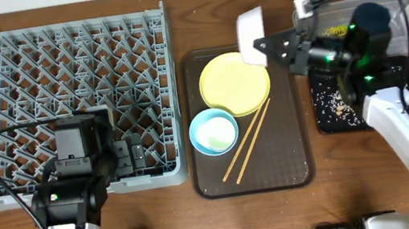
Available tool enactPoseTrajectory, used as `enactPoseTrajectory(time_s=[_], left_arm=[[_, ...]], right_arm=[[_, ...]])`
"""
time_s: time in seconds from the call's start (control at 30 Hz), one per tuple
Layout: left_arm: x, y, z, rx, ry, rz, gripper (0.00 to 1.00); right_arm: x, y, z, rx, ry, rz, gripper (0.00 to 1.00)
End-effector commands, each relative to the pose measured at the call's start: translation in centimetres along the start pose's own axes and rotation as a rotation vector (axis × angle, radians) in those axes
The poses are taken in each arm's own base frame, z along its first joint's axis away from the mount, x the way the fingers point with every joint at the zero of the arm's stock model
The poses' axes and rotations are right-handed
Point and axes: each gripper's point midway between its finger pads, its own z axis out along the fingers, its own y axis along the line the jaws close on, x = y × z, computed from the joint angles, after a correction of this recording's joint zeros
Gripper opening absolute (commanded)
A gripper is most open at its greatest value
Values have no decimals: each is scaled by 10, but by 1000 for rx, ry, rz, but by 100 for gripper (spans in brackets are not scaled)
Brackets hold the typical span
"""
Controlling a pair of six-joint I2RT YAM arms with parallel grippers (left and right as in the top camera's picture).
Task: Sort waste into correct bins and load items into the dishwasher rack
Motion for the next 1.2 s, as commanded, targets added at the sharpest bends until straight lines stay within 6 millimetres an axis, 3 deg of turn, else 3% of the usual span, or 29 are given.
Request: enactPoseTrajectory(time_s=[0.0, 0.3, 0.57, 0.8, 1.17], left_arm=[[-7, -3, -5, 13, -19, -13, 98], [-7, -3, -5, 12, -20, -13, 98], [-7, -3, -5, 12, -19, -13, 98], [-8, -3, -5, 13, -24, -13, 98], [-8, -3, -5, 13, -22, -13, 98]], right_arm=[[-1, 1, 11, 54, -10, -157, 1], [33, -35, 27, 304, 103, -221, 1], [39, -48, 33, 570, 253, -388, 1], [57, -51, 60, 549, 324, -439, 1], [96, -108, 81, 634, 412, -413, 1]])
